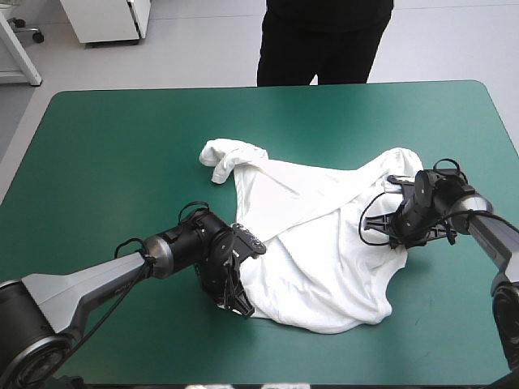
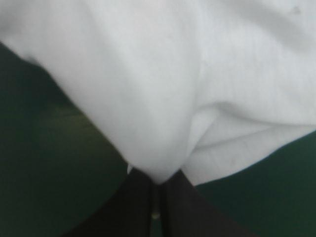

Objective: Fold the cloth

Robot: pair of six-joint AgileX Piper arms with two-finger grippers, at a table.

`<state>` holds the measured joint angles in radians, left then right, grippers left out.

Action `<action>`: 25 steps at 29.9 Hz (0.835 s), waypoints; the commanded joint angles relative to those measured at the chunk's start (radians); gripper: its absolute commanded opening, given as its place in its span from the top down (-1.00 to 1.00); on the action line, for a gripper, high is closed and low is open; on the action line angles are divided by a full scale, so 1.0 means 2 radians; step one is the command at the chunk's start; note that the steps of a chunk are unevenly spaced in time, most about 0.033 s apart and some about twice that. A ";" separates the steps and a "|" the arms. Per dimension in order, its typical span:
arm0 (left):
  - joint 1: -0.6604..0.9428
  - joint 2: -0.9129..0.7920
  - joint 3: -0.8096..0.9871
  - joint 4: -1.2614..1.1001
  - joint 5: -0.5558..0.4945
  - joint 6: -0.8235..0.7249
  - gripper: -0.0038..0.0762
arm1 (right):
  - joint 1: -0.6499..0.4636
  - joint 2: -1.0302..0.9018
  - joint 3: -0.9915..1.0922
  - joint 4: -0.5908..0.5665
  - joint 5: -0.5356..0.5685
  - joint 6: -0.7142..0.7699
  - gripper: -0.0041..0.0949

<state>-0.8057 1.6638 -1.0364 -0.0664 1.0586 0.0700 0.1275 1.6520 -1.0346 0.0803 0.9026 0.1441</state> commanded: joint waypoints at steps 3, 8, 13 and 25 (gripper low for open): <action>-0.009 -0.034 -0.023 -0.051 -0.012 0.002 0.93 | 0.002 -0.021 -0.008 0.056 0.022 -0.037 0.95; 0.010 -0.101 -0.095 0.025 0.027 -0.035 0.93 | 0.002 -0.087 -0.051 0.054 0.051 -0.041 0.95; 0.053 -0.149 -0.184 0.067 0.070 -0.039 0.93 | 0.002 -0.149 -0.128 0.054 0.084 -0.044 0.95; 0.099 -0.182 -0.470 0.095 0.084 0.008 0.93 | 0.002 -0.196 -0.405 0.095 0.158 -0.058 0.95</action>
<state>-0.6068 1.3342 -1.8419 0.1085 1.2527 0.0550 0.1324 1.2938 -1.7054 0.2151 1.2394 0.0547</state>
